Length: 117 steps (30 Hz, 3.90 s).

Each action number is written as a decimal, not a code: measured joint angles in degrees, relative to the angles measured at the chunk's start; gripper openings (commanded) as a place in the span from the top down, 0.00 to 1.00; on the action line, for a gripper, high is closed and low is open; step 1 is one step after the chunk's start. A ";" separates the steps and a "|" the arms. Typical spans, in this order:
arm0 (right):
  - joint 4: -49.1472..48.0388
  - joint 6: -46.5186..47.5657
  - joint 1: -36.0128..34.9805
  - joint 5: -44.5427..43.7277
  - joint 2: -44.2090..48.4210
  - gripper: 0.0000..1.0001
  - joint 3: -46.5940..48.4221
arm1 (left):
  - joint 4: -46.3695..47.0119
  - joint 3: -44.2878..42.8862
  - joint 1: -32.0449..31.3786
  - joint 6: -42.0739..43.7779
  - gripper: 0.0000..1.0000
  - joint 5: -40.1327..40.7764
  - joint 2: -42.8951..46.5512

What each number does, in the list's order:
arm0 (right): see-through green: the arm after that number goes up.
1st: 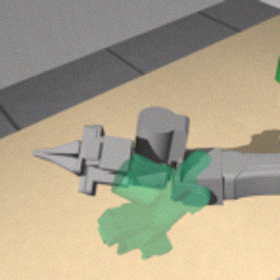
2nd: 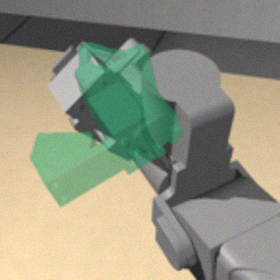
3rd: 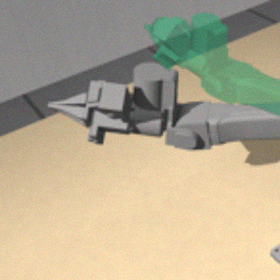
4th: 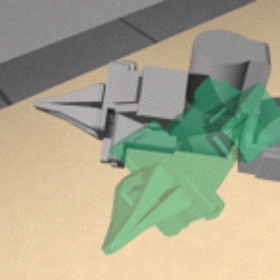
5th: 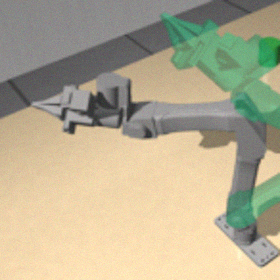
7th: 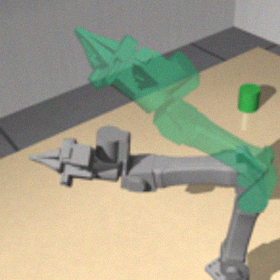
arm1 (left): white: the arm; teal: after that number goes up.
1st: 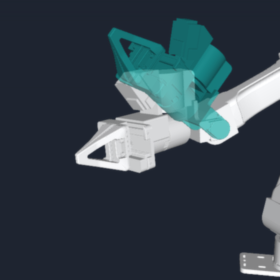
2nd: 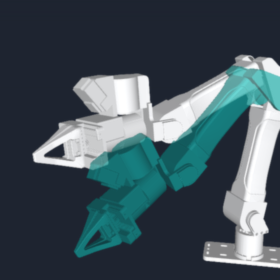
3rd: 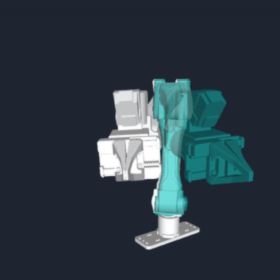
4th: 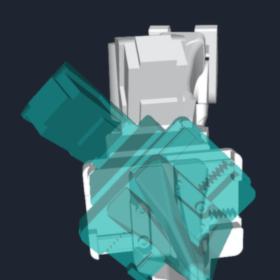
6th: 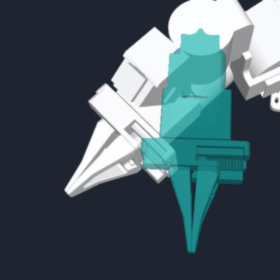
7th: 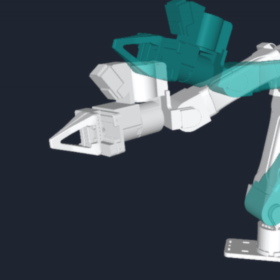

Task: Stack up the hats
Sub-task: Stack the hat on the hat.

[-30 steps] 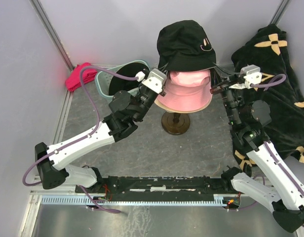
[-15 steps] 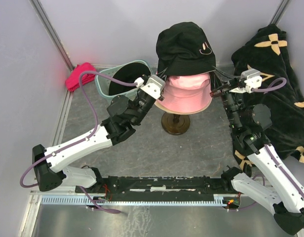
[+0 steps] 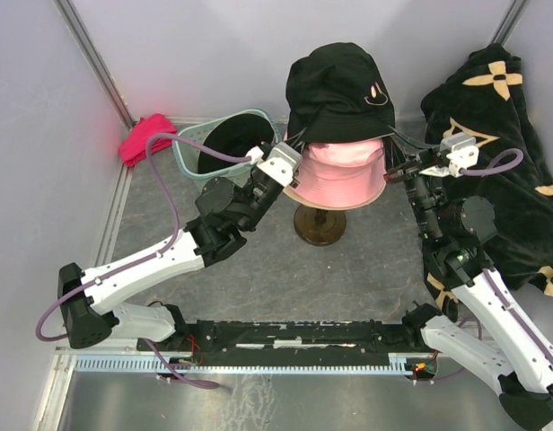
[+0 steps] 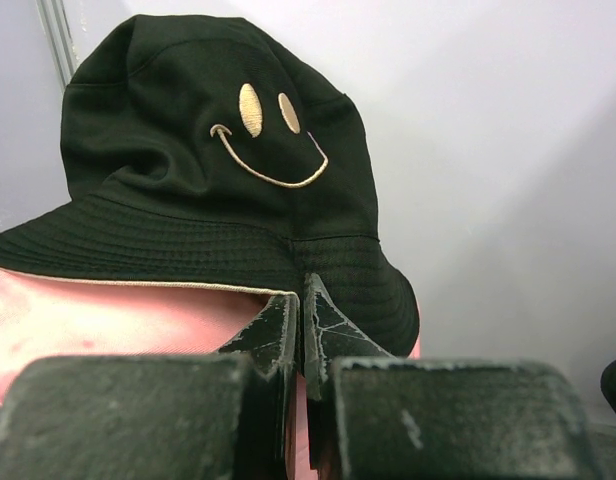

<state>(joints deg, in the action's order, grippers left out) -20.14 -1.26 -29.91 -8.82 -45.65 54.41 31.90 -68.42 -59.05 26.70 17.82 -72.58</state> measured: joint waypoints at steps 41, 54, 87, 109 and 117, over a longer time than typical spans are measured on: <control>18.47 -24.06 2.34 -22.16 4.61 0.63 6.95 | 0.39 3.76 0.57 1.55 0.97 1.51 3.37; 26.14 -63.49 2.34 -19.17 1.64 0.60 9.94 | -0.11 3.76 0.57 1.73 0.97 1.11 3.37; 19.71 -87.08 3.28 -11.32 -3.93 0.63 8.31 | -0.57 4.33 0.57 2.75 0.97 0.11 4.28; 12.63 -91.25 3.80 -11.52 -5.60 0.83 5.68 | -1.42 4.33 0.57 2.84 0.97 -0.20 4.28; 10.80 -92.04 3.80 -11.50 -5.44 0.87 3.96 | -1.46 4.33 0.57 2.93 0.97 -0.37 4.28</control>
<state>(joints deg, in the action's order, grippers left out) -9.34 -93.30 -26.11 -20.32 -51.09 58.37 30.44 -64.10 -58.48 29.63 17.45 -68.29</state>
